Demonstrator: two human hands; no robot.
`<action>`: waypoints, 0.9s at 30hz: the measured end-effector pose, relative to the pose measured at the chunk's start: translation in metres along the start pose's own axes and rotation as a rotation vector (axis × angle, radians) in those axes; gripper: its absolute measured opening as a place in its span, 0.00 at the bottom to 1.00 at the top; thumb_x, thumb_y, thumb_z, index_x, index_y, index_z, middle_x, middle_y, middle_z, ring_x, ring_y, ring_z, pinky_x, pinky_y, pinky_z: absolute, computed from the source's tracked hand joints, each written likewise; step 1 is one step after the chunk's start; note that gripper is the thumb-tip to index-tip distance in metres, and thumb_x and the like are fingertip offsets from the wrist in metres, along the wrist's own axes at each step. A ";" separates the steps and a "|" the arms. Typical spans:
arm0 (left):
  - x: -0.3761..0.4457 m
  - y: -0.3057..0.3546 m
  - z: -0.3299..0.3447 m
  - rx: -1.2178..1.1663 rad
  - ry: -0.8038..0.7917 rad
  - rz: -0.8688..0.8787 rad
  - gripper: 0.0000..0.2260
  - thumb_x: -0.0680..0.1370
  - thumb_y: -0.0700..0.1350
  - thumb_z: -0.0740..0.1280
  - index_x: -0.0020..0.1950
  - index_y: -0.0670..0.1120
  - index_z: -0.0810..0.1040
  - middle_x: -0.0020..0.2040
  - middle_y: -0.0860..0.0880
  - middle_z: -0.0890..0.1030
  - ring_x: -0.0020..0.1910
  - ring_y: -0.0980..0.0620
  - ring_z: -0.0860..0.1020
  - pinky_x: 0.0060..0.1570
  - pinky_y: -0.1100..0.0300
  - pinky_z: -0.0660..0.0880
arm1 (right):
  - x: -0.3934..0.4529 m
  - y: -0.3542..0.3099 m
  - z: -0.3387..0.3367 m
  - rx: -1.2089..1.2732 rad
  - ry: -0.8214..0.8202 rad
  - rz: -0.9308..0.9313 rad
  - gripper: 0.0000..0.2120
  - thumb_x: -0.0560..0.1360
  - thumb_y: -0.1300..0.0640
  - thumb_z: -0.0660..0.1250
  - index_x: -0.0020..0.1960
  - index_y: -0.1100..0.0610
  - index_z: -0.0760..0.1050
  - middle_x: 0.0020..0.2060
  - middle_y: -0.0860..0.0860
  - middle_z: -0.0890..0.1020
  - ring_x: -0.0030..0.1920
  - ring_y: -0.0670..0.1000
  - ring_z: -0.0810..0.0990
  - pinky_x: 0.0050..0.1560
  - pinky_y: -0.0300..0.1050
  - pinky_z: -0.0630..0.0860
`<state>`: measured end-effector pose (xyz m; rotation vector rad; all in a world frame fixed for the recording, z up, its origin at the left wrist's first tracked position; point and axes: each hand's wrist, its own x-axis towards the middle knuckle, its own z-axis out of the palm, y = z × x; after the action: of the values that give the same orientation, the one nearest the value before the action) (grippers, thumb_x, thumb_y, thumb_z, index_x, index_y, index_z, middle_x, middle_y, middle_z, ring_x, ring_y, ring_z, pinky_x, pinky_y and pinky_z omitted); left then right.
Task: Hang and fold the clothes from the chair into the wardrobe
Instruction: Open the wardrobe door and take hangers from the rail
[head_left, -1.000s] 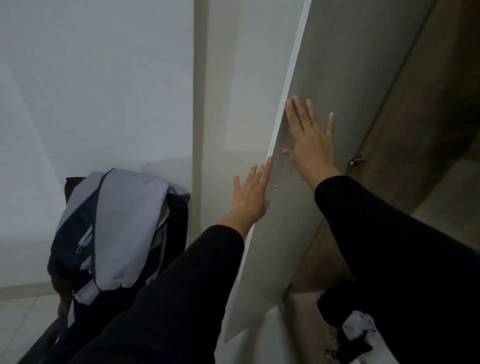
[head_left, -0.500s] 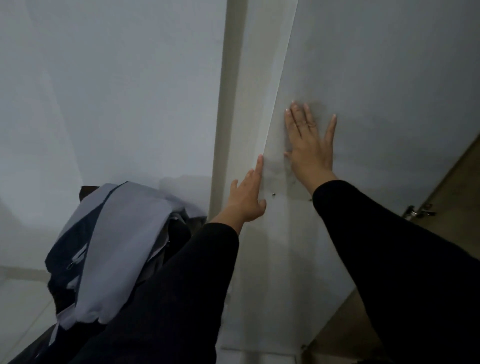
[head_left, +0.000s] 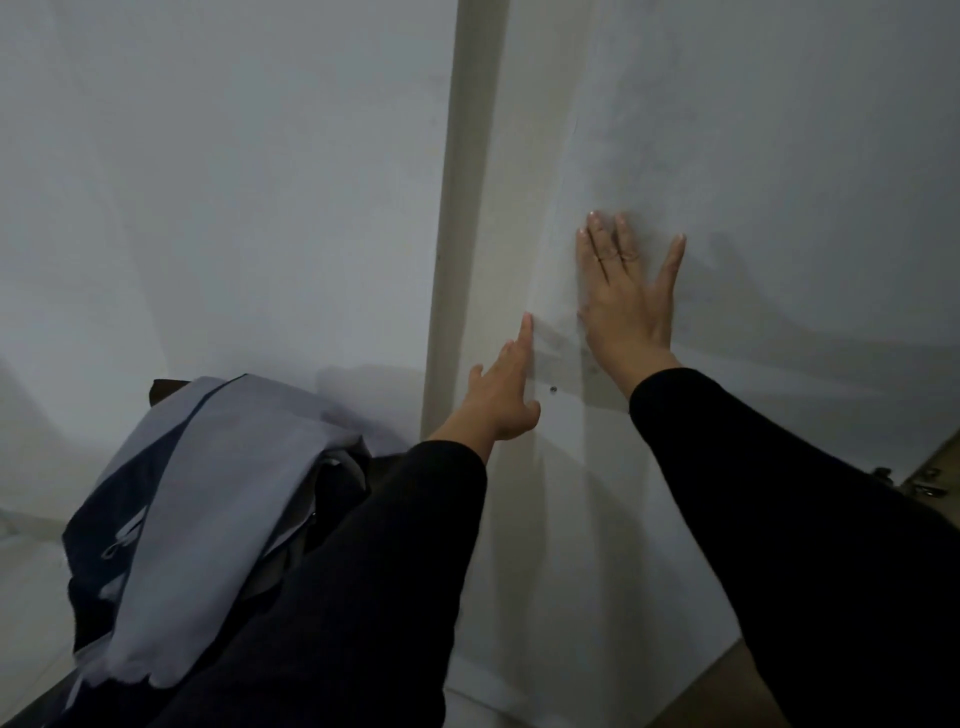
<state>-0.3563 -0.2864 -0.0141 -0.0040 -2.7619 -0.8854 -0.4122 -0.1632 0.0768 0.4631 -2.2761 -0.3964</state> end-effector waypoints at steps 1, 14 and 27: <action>0.001 0.001 0.003 0.000 -0.002 0.000 0.48 0.73 0.44 0.66 0.73 0.57 0.27 0.78 0.48 0.55 0.77 0.48 0.54 0.73 0.39 0.52 | 0.000 0.002 0.002 -0.003 -0.004 0.002 0.34 0.80 0.56 0.58 0.78 0.56 0.41 0.78 0.50 0.43 0.78 0.52 0.42 0.66 0.70 0.36; -0.002 -0.003 -0.003 0.155 0.020 0.071 0.44 0.76 0.45 0.65 0.75 0.53 0.31 0.78 0.53 0.40 0.77 0.52 0.41 0.74 0.40 0.47 | -0.012 0.001 -0.014 -0.030 -0.077 0.075 0.33 0.79 0.53 0.56 0.78 0.55 0.43 0.78 0.50 0.45 0.77 0.53 0.41 0.67 0.72 0.38; 0.012 0.129 -0.033 0.131 0.214 0.548 0.39 0.77 0.48 0.61 0.77 0.48 0.36 0.79 0.51 0.42 0.78 0.51 0.43 0.73 0.43 0.49 | -0.084 0.107 -0.133 -0.226 -0.051 0.468 0.35 0.77 0.49 0.58 0.78 0.57 0.47 0.78 0.51 0.49 0.78 0.52 0.43 0.68 0.69 0.35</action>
<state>-0.3510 -0.2010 0.0889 -0.5761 -2.4177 -0.5211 -0.2818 -0.0493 0.1564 -0.1963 -2.2647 -0.4196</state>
